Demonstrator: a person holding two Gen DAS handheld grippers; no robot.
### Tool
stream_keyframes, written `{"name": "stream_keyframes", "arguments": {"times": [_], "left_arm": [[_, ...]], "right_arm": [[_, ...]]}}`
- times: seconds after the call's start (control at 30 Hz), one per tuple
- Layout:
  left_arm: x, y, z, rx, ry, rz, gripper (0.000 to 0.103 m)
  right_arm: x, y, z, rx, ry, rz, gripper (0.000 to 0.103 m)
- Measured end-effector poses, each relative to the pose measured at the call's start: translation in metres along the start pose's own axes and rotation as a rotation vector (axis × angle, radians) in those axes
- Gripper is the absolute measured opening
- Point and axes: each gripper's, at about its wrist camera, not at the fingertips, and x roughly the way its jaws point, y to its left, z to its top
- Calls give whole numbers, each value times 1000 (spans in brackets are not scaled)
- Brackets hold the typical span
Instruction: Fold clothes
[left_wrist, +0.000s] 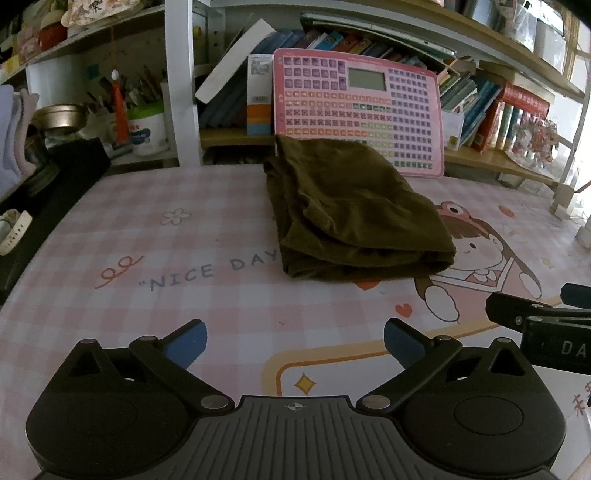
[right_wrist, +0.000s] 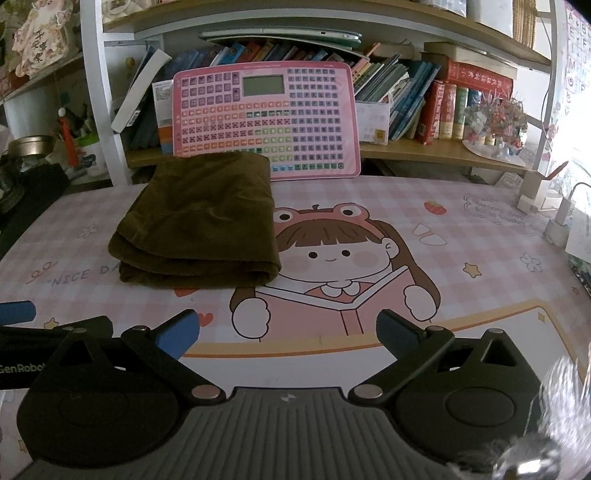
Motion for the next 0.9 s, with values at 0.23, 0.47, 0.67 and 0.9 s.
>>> {"name": "stream_keyframes", "arguments": {"times": [0.23,0.47,0.67,0.9], "left_arm": [[0,-1,0,5,4,-4,103],[0,-1,0,6,7,-6,103],[0,-1,0,5,7,-7,103],[-1,-1,-1,5,6,-9,103]], "right_arm": [[0,-1,0,3,1,0,103],[0,-1,0,5,5,1,103],[0,-1,0,5,5,1,103],[-1,-1,0,7,4,0,103]]}}
